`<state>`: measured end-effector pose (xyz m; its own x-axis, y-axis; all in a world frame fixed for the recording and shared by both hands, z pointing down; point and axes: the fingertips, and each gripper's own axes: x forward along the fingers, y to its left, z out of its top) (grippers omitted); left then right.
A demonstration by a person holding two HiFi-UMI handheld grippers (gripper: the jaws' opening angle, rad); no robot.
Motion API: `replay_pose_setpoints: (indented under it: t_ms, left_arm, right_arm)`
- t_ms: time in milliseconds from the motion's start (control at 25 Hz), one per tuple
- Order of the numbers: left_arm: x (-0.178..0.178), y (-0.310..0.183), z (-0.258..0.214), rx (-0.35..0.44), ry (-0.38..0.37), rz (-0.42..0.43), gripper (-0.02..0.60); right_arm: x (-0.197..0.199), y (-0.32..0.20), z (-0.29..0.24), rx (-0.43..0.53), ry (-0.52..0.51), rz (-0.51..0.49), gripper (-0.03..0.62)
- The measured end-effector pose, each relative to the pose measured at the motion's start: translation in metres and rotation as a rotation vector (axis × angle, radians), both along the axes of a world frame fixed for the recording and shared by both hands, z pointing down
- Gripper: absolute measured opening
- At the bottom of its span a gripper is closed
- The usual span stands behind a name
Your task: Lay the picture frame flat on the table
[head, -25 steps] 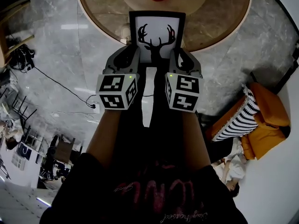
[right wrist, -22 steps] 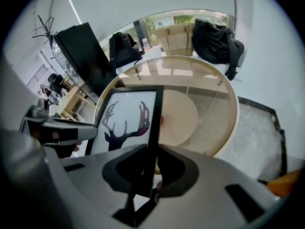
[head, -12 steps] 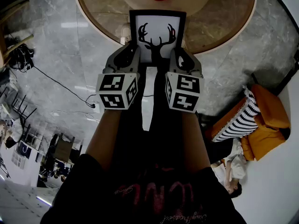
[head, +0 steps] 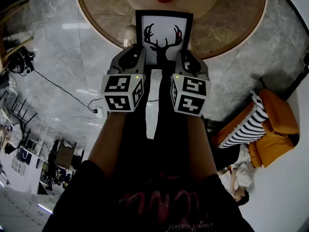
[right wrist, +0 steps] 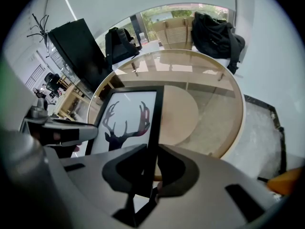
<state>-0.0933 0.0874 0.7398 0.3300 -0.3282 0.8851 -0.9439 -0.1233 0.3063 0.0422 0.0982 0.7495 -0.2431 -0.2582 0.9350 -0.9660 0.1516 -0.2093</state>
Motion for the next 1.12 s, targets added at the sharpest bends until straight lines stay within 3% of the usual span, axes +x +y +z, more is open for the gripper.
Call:
replay_pose_setpoints:
  t_ms: [760, 1120]
  left_arm:
    - [-0.007, -0.006, 0.017, -0.03, -0.007, -0.013, 0.072]
    - [-0.005, -0.006, 0.019, -0.013, -0.053, 0.06, 0.073]
  right_arm:
    - [-0.007, -0.003, 0.012, -0.021, 0.011, -0.007, 0.081]
    - [-0.006, -0.003, 0.01, -0.005, 0.009, -0.012, 0.087]
